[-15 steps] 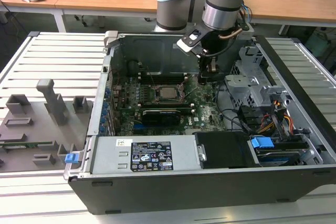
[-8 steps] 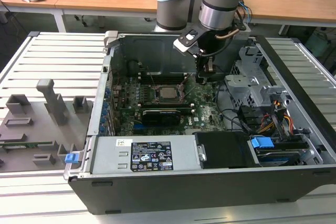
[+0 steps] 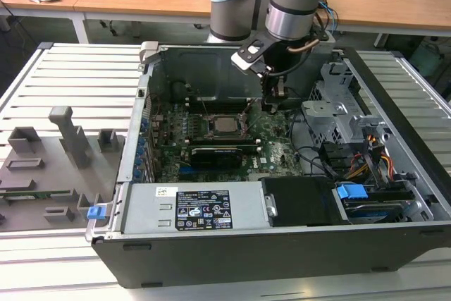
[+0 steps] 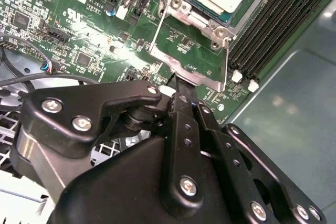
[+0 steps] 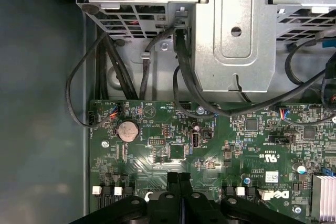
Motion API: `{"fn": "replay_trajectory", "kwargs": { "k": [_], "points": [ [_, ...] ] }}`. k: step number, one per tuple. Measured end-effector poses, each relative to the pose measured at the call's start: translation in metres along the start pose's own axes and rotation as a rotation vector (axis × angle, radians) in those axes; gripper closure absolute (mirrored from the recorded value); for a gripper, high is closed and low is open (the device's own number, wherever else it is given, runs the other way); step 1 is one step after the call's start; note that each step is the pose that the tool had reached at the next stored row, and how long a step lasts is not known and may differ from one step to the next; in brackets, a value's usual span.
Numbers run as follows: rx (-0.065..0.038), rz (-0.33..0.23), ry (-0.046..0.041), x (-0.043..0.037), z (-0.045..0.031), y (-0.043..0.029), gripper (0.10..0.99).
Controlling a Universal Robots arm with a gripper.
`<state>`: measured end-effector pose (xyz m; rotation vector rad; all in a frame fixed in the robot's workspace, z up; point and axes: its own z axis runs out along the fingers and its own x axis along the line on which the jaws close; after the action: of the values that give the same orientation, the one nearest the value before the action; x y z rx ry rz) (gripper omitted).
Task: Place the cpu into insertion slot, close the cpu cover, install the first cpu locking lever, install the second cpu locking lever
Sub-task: 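Close the cpu cover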
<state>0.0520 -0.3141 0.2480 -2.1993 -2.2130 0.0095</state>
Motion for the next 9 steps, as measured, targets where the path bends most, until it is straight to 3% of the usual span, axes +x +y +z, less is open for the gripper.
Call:
{"fn": "replay_trajectory", "kwargs": {
  "k": [9],
  "points": [
    [0.000,0.000,0.0000,0.0000,0.0001,-0.0036,0.976]
  ]
}}
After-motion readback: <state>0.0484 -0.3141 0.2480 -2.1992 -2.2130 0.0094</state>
